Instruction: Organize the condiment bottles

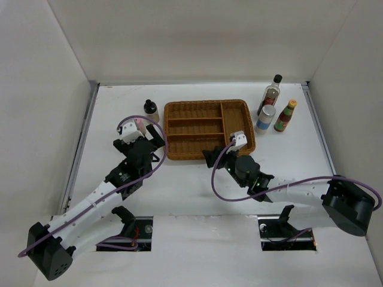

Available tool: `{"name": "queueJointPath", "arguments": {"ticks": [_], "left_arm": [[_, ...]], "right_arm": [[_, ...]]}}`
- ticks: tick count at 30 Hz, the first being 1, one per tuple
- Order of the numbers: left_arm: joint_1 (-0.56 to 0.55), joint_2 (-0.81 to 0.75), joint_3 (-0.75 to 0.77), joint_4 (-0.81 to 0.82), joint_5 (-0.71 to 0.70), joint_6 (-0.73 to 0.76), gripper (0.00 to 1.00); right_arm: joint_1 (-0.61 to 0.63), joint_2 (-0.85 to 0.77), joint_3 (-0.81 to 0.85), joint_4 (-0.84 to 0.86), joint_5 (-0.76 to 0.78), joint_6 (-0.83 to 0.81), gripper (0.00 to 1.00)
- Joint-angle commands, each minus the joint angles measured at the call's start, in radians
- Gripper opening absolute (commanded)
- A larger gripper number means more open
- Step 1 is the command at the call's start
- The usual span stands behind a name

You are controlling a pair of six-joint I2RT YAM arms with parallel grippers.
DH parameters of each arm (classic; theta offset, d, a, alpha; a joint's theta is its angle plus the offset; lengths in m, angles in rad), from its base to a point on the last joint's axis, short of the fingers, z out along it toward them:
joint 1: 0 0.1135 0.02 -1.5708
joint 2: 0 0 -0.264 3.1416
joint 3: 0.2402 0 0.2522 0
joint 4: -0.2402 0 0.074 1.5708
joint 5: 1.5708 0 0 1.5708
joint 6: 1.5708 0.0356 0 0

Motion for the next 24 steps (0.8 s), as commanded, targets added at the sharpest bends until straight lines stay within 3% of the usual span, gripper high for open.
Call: {"name": "queueJointPath", "arguments": {"ticks": [1,6,12,15,17,20,22,24], "left_arm": [[-0.004,-0.009,0.038,-0.027,-0.025,0.009,1.0],[0.028,-0.035,0.023,-0.044,-0.028,0.015,1.0],[0.109,-0.082,0.026,-0.061,-0.073,0.017,1.0],[0.177,-0.086,0.037,-0.065,-0.073,0.017,1.0],[0.223,-0.063,0.043,-0.062,-0.045,0.018,1.0],[0.264,-0.011,0.044,-0.049,0.025,0.014,0.98],[0.273,0.028,0.043,-0.035,0.038,0.014,0.77],[0.289,0.095,0.051,-0.018,0.051,0.02,0.74]], "right_arm": [[0.01,-0.005,0.026,0.078,0.007,0.002,0.66],[0.01,-0.011,0.02,0.07,-0.001,0.02,0.52],[0.003,-0.017,0.026,0.039,-0.039,0.045,0.13],[0.003,-0.02,0.042,0.006,-0.06,0.057,0.1],[0.0,-0.01,0.04,0.01,-0.059,0.062,0.15],[-0.016,-0.007,0.04,0.001,-0.065,0.069,0.4],[-0.022,-0.007,0.036,0.005,-0.063,0.066,0.57],[-0.034,-0.007,0.032,0.009,-0.067,0.074,0.68]]}}
